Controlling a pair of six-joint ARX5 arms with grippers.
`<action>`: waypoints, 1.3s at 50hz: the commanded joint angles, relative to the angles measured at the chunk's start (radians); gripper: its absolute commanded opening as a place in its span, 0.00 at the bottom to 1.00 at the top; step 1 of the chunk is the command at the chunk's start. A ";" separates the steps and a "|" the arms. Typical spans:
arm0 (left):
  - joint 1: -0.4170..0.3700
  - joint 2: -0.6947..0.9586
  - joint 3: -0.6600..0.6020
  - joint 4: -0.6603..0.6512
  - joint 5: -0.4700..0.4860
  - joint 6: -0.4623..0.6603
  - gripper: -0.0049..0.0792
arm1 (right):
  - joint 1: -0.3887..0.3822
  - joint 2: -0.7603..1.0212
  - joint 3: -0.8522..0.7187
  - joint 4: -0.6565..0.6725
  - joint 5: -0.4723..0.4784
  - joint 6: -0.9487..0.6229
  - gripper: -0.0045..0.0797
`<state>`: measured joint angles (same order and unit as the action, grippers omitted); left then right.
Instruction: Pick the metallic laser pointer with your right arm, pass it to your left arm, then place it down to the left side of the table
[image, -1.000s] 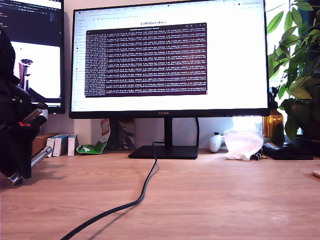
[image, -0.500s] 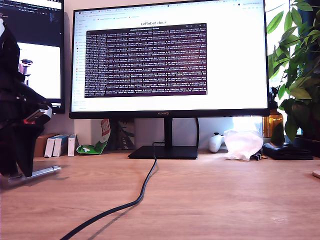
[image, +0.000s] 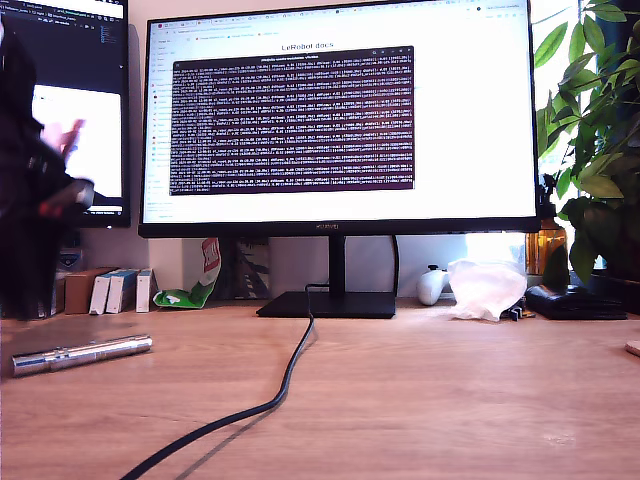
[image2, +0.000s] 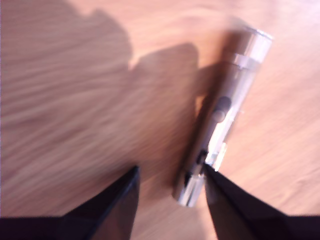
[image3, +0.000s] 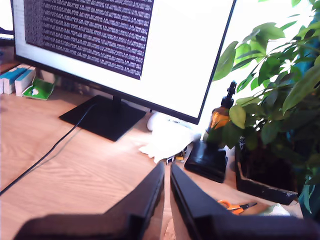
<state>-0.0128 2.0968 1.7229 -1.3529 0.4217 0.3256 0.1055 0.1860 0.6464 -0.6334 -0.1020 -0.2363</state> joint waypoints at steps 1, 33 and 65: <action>-0.006 -0.034 -0.013 -0.008 0.019 0.036 0.03 | -0.002 0.004 0.000 0.002 -0.005 0.003 0.04; -0.086 -0.566 -0.014 0.321 -0.369 -0.095 0.03 | -0.002 0.005 0.002 0.008 -0.003 0.137 0.04; -0.115 -0.749 -0.064 0.420 -0.355 -0.197 0.03 | -0.002 0.003 -0.005 0.003 0.185 0.183 0.04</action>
<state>-0.1238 1.3720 1.7023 -0.9462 0.0772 0.1364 0.1055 0.1860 0.6468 -0.6338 0.0700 -0.0563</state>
